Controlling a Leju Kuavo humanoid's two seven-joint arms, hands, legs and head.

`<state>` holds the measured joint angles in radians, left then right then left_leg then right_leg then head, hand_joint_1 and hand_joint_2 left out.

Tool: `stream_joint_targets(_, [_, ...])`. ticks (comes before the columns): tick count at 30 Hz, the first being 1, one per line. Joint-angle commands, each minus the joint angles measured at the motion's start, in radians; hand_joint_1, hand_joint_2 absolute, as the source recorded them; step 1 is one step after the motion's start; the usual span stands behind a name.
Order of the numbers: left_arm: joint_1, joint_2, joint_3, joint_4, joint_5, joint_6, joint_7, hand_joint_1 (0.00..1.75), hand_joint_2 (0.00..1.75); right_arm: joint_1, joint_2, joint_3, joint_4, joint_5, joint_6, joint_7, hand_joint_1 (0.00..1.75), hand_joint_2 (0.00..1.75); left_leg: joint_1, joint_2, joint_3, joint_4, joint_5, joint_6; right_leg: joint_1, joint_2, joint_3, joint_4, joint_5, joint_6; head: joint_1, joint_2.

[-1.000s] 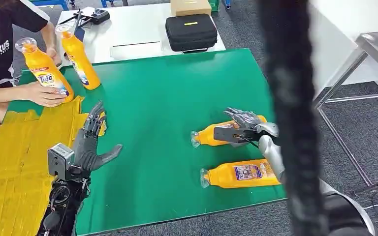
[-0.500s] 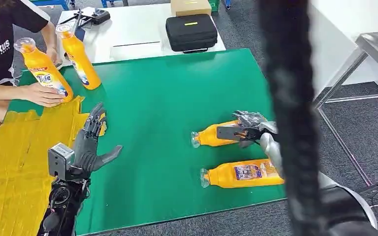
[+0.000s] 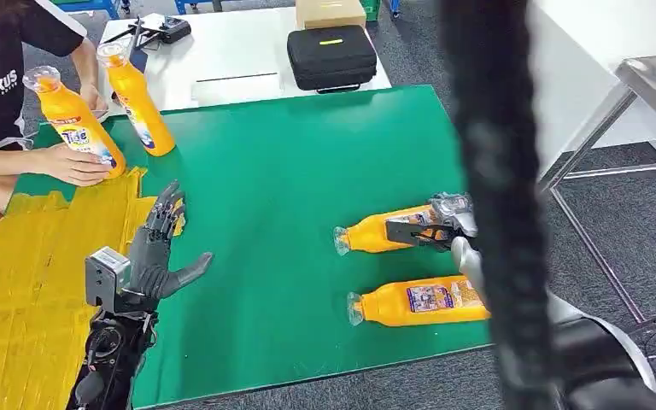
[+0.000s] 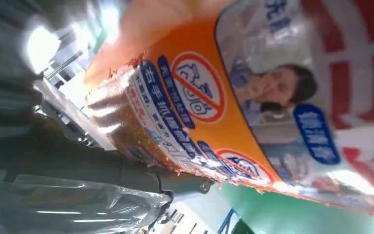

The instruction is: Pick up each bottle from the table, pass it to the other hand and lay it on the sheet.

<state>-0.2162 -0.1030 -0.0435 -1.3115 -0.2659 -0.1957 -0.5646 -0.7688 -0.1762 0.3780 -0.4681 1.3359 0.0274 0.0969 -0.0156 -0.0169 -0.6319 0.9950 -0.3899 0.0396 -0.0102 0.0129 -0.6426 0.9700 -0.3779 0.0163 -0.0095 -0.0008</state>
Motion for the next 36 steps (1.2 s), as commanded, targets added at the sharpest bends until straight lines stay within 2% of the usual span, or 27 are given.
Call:
stream_joint_targets(1, [-0.051, -0.011, 0.014, 0.102, 0.009, 0.002, 0.007, 0.0, 1.75, -0.007, 0.002, 0.019, 0.072, 0.03, -0.045, 0.004, 1.75, 1.75, 0.001, -0.001, 0.004, 0.0, -0.001, -0.002, 0.001, -0.003, 0.005, -0.001, -0.001, 0.0, 0.0, 0.0])
stream_joint_targets(5, [-0.049, -0.005, 0.013, 0.1, 0.011, 0.003, 0.007, 0.0, 1.75, 0.007, 0.015, -0.005, 0.043, 0.034, -0.127, -0.019, 1.75, 1.75, 0.001, 0.0, 0.006, 0.0, -0.001, -0.002, 0.002, -0.002, 0.007, -0.001, -0.002, 0.0, 0.0, 0.0])
stream_joint_targets(6, [-0.046, -0.005, 0.017, 0.093, 0.013, 0.004, 0.009, 0.0, 1.75, 0.016, 0.025, -0.032, 0.02, 0.025, -0.19, -0.039, 1.75, 1.75, 0.001, 0.0, 0.007, 0.0, -0.002, -0.003, 0.002, -0.003, 0.009, -0.001, -0.002, 0.0, 0.0, 0.0])
stream_joint_targets(11, [-0.034, -0.004, 0.022, 0.072, 0.016, 0.004, 0.014, 0.0, 1.75, 0.04, 0.056, -0.097, -0.048, -0.017, -0.276, -0.068, 1.75, 1.75, 0.001, 0.004, 0.008, 0.002, -0.005, -0.004, 0.002, 0.0, 0.008, 0.001, -0.003, 0.0, 0.0, 0.0])
stream_joint_targets(13, [-0.026, -0.005, 0.021, 0.056, 0.015, 0.005, 0.018, 0.0, 1.75, 0.091, 0.094, -0.21, -0.161, -0.135, -0.374, -0.134, 1.75, 1.75, 0.001, 0.004, 0.005, 0.001, -0.003, -0.002, 0.002, 0.001, 0.005, 0.0, -0.001, 0.0, 0.0, 0.0])
stream_joint_targets(15, [-0.02, -0.008, 0.016, 0.039, 0.016, 0.003, 0.024, 0.0, 1.75, 0.149, 0.126, -0.271, -0.278, -0.203, -0.411, -0.162, 1.75, 1.75, 0.001, 0.003, 0.004, 0.0, -0.002, -0.002, 0.001, 0.001, 0.004, 0.0, -0.001, 0.001, 0.0, 0.0])
stream_joint_targets(21, [-0.032, -0.018, -0.017, 0.045, 0.017, -0.004, 0.04, 0.0, 1.75, 0.233, 0.191, -0.353, -0.407, -0.357, -0.441, -0.232, 1.75, 1.75, 0.001, 0.002, 0.004, 0.001, -0.003, -0.002, 0.002, -0.001, 0.005, 0.0, -0.002, 0.001, 0.0, 0.0])
stream_joint_targets(23, [-0.037, -0.02, -0.023, 0.048, 0.019, -0.005, 0.044, 0.0, 1.75, 0.239, 0.199, -0.357, -0.409, -0.383, -0.436, -0.25, 1.75, 1.75, 0.001, 0.0, 0.003, 0.001, -0.002, -0.002, 0.002, -0.002, 0.004, 0.0, -0.002, 0.001, 0.0, 0.0])
stream_joint_targets(25, [-0.048, -0.016, -0.039, 0.054, 0.025, -0.011, 0.05, 0.0, 1.75, 0.245, 0.226, -0.389, -0.42, -0.53, -0.376, -0.328, 1.75, 1.75, 0.0, 0.0, 0.002, 0.0, -0.001, -0.001, 0.001, -0.001, 0.002, 0.0, -0.001, 0.001, 0.0, 0.0])
stream_joint_targets(29, [-0.057, -0.015, -0.047, 0.056, 0.029, -0.014, 0.055, 0.0, 1.75, 0.246, 0.227, -0.386, -0.42, -0.576, -0.345, -0.347, 1.75, 1.75, 0.001, -0.001, 0.002, 0.001, -0.002, -0.002, 0.002, -0.003, 0.004, 0.001, -0.002, 0.001, 0.0, 0.0])
stream_joint_targets(30, [-0.06, -0.013, -0.051, 0.058, 0.031, -0.015, 0.056, 0.0, 1.75, 0.246, 0.232, -0.393, -0.423, -0.624, -0.31, -0.369, 1.75, 1.75, 0.0, -0.001, 0.001, 0.001, -0.001, -0.001, 0.001, -0.002, 0.002, 0.001, -0.001, 0.001, 0.0, 0.0])
stream_joint_targets(32, [-0.072, -0.007, -0.071, 0.067, 0.047, -0.029, 0.055, 0.0, 1.75, 0.249, 0.236, -0.404, -0.411, -0.808, -0.139, -0.444, 1.75, 1.75, 0.0, 0.0, 0.002, 0.001, -0.002, -0.002, 0.001, -0.002, 0.003, 0.001, -0.002, 0.001, 0.0, 0.0])
stream_joint_targets(33, [-0.075, -0.006, -0.081, 0.068, 0.051, -0.03, 0.055, 0.0, 1.75, 0.248, 0.235, -0.391, -0.397, -0.841, -0.117, -0.457, 1.75, 1.75, 0.0, -0.001, 0.001, 0.0, -0.001, -0.001, 0.001, -0.002, 0.002, 0.0, -0.001, 0.001, 0.0, 0.0])
stream_joint_targets(34, [-0.075, -0.007, -0.092, 0.065, 0.061, -0.033, 0.053, 0.0, 1.75, 0.243, 0.241, -0.379, -0.372, -0.887, -0.084, -0.472, 1.75, 1.75, 0.001, 0.0, 0.006, 0.003, -0.005, -0.004, 0.003, -0.003, 0.008, 0.002, -0.005, 0.0, 0.0, 0.0])
stream_joint_targets(36, [-0.07, -0.009, -0.107, 0.055, 0.083, -0.052, 0.049, 0.0, 1.75, 0.236, 0.258, -0.36, -0.335, -0.946, -0.032, -0.487, 1.75, 1.75, 0.0, 0.0, 0.001, 0.0, -0.001, -0.001, 0.001, -0.001, 0.002, 0.0, -0.001, 0.001, 0.0, 0.0])
